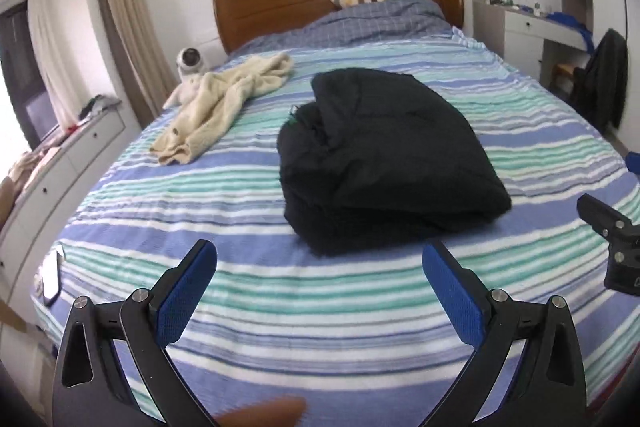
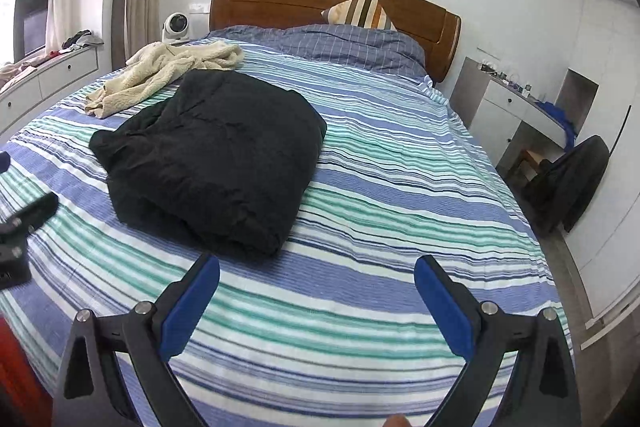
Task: Fold large clothes
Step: 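Open both grippers and withdraw them from the folded jacket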
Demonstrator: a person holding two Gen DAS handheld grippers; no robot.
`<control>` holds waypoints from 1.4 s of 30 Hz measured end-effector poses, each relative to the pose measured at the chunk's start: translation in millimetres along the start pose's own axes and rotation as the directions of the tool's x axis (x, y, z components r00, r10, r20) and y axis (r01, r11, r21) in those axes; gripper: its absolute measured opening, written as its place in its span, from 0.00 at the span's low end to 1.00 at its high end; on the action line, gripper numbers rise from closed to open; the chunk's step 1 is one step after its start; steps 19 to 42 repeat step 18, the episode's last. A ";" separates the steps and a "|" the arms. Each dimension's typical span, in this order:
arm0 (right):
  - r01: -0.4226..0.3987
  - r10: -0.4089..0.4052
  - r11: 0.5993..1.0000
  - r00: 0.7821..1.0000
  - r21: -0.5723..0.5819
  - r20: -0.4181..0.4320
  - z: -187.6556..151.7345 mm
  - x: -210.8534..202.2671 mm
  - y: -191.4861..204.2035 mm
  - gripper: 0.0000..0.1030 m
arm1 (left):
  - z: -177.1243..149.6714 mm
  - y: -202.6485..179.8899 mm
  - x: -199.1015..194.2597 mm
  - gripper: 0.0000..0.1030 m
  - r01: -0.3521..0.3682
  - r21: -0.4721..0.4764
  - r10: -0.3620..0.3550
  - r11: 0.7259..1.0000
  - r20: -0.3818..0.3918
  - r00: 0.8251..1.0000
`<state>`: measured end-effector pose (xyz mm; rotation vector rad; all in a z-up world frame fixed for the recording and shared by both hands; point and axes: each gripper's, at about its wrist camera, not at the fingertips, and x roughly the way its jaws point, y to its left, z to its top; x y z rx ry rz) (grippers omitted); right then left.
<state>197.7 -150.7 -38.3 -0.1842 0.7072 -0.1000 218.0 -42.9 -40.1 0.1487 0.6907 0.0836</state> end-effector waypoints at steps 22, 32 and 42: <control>-0.055 0.056 0.998 0.998 0.042 -0.021 -30.2 -32.8 -0.7 0.97 | -12.9 4.4 -15.5 0.99 0.085 -0.110 -0.087 0.990 -0.011 0.996; -0.055 0.056 0.998 0.998 0.042 -0.021 -30.2 -32.8 -0.7 0.97 | -12.9 4.4 -15.5 0.99 0.085 -0.110 -0.087 0.990 -0.011 0.996; -0.055 0.056 0.998 0.998 0.042 -0.021 -30.2 -32.8 -0.7 0.97 | -12.9 4.4 -15.5 0.99 0.085 -0.110 -0.087 0.990 -0.011 0.996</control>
